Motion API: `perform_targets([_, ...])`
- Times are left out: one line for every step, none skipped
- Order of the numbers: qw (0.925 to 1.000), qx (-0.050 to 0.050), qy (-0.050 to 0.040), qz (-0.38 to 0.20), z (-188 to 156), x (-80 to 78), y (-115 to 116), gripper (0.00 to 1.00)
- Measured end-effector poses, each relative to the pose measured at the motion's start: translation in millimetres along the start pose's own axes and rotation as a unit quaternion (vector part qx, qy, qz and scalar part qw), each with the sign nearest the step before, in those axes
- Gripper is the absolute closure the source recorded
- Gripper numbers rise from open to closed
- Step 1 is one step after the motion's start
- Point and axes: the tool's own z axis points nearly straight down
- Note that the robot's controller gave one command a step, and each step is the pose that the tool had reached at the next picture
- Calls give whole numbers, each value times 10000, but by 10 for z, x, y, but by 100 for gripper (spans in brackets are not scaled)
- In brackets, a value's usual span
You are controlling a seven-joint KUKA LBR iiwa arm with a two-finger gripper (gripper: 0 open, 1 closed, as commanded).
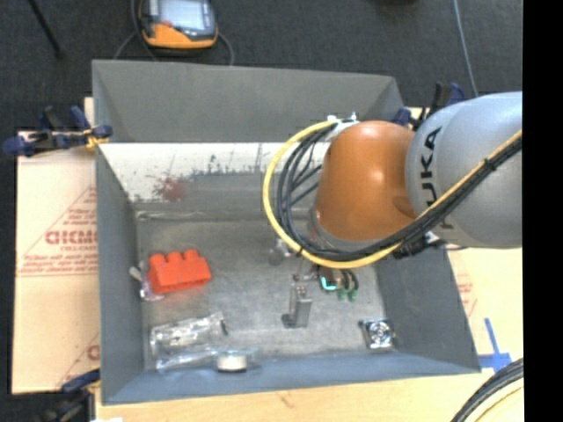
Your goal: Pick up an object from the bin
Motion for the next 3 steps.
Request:
perform_targets([9996, -5, -3, -293, 544, 166, 603, 0])
perform_targets([9997, 19, 7, -245, 1107, -166, 1072, 0])
perform_targets([9988, -20, -51, 491, 1077, -1103, 1177, 0])
